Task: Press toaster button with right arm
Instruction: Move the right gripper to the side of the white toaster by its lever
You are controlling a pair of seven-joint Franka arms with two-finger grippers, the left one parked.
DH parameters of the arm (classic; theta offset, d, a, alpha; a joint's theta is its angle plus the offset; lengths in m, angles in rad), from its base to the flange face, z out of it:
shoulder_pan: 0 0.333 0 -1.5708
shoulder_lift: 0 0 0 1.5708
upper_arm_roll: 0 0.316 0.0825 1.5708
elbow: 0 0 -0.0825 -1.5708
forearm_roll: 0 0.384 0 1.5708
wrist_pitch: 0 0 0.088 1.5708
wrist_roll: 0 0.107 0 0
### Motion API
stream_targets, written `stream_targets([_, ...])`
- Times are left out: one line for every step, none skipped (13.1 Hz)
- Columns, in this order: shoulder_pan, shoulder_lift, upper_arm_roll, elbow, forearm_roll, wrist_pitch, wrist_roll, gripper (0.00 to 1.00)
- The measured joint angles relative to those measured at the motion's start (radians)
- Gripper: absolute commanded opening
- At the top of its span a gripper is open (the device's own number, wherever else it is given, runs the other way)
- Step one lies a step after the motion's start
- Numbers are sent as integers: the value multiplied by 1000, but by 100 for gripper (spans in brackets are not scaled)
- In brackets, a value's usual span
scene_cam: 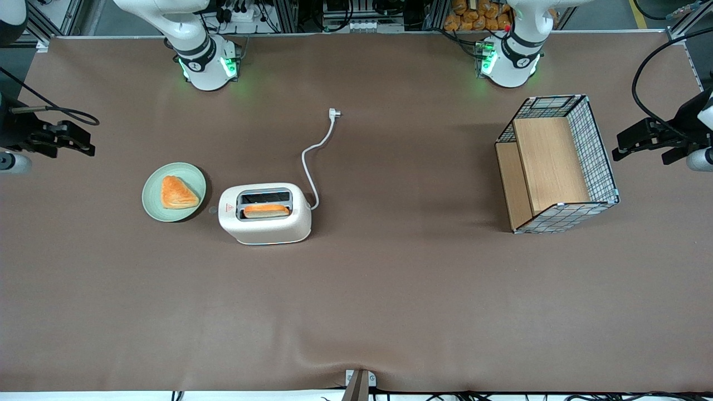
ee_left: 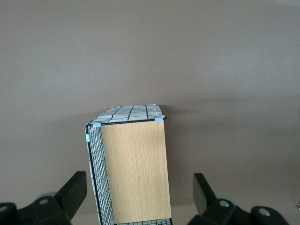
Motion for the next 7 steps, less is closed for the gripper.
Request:
stream_targets([0, 7, 0, 0, 14, 0, 0, 0])
stream_targets([0, 15, 0, -1, 22, -1, 0, 0])
stream_targets([0, 26, 0, -1, 26, -2, 0, 0])
stream_targets([0, 39, 1, -3, 29, -5, 0, 0])
stream_targets([0, 52, 2, -7, 41, -10, 0, 0])
stream_targets([0, 65, 1, -20, 71, -11, 0, 0])
stream_targets([-1, 78, 1, -34, 108, -10, 0, 0])
